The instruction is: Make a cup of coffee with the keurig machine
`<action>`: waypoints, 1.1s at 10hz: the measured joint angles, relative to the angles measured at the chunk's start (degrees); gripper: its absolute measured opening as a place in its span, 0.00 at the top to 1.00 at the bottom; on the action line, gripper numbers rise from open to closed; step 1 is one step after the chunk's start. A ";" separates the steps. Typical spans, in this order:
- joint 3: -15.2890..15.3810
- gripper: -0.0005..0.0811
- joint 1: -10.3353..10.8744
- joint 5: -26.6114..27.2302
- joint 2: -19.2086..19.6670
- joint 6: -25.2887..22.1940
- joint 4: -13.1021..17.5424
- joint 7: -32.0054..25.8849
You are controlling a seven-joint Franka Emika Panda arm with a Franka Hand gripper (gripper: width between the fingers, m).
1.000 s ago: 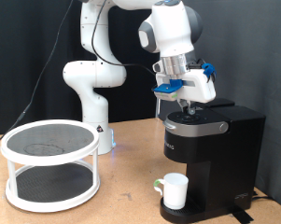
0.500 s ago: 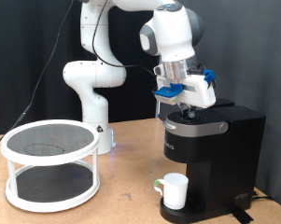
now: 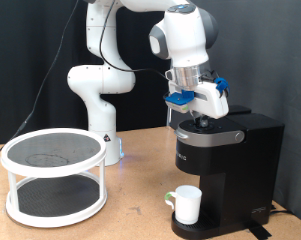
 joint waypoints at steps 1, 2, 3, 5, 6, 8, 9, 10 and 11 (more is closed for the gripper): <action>-0.06 0.99 -0.20 0.02 0.40 -0.75 0.53 0.74; -0.26 0.99 -0.40 0.05 0.83 -1.50 1.06 1.39; -0.52 0.99 -0.53 0.25 1.37 -2.42 1.71 1.73; -0.72 0.99 -0.77 0.59 2.49 -4.77 3.21 2.29; -0.74 0.99 -0.86 0.70 2.81 -5.40 3.67 2.32; -0.90 0.99 -1.11 2.86 2.87 -5.45 3.74 0.56; -1.32 0.99 -1.30 5.62 2.76 -5.42 3.53 -3.07; -1.86 0.99 -1.48 8.84 2.53 -5.43 3.37 -7.58; -2.68 0.99 -1.62 12.52 1.49 -5.69 3.05 -12.68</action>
